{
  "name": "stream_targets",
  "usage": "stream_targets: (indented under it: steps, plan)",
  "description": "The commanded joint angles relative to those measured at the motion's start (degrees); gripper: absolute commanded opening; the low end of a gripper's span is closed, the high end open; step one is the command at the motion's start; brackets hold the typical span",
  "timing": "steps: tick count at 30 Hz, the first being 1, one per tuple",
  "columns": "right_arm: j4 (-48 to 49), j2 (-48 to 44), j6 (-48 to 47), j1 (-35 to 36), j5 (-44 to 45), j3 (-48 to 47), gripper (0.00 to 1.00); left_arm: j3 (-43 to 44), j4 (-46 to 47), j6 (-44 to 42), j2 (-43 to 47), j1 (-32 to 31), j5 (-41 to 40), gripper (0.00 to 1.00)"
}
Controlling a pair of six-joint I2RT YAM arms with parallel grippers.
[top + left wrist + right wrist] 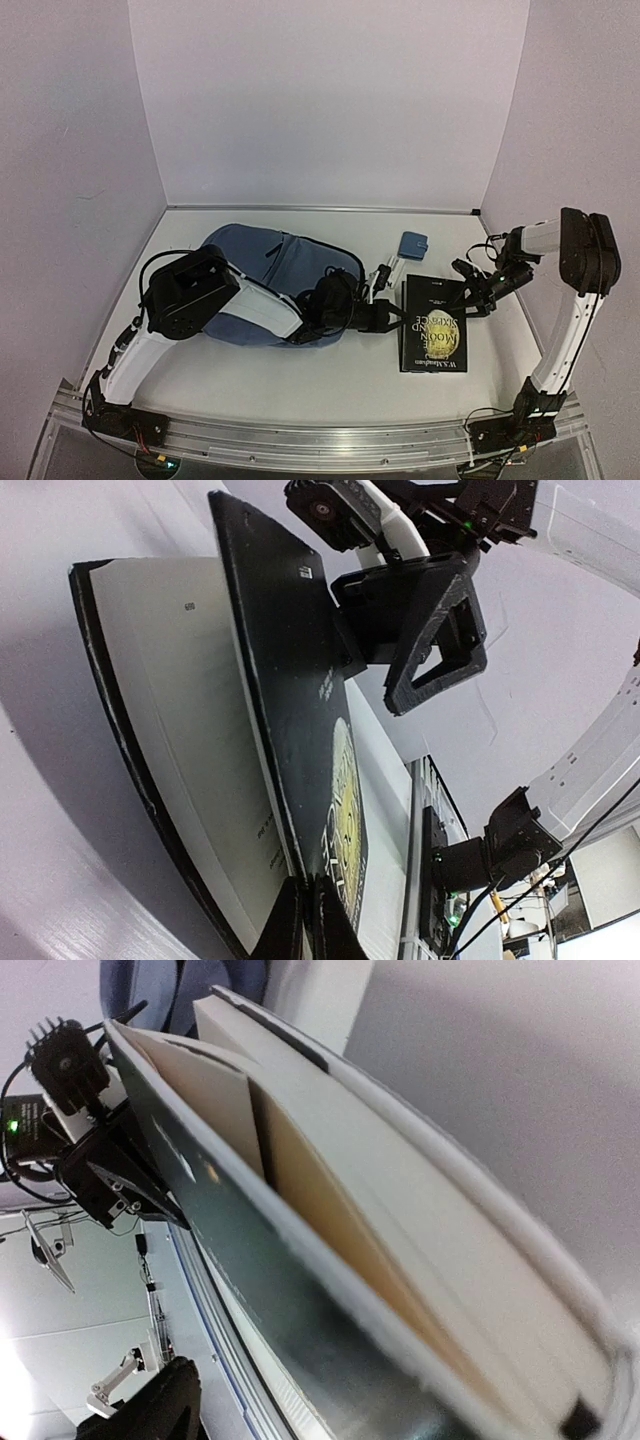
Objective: Pack the student bag
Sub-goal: Pick up the book from the center of the board.
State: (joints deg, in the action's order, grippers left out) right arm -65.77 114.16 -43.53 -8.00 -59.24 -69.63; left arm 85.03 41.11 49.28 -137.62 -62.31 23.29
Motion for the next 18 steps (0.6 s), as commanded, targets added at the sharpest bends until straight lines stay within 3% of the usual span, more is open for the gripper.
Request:
stream_targets:
  steps: [1, 5, 8, 11, 14, 18]
  plan:
    - [-10.56, 1.19, -9.16, 0.57, -7.28, -1.91, 0.63, 1.09, 5.03, -1.45, 1.15, 0.18, 1.05, 0.0]
    - [-14.94, 0.47, -13.94, 0.62, -8.72, -2.48, 0.47, -0.15, 7.52, 1.33, 0.66, 1.21, 0.79, 0.0]
    - [-15.6, -1.03, -14.39, 0.63, -9.3, -2.58, 0.28, -0.48, 7.17, 1.12, 1.19, 1.4, 1.14, 0.06]
    - [-16.31, -3.37, -14.33, 0.59, -9.38, -2.94, 0.12, -1.62, 5.36, -0.78, 3.41, 1.33, 1.71, 0.29]
    - [-16.85, -6.22, -13.95, 0.62, -9.05, -3.32, 0.04, -4.75, 2.11, -3.83, 7.54, 1.22, 1.38, 0.57]
    - [-17.06, -11.14, -12.92, 0.59, -7.52, -4.15, 0.0, -10.9, -4.37, -9.79, 15.69, 1.14, -0.21, 0.84]
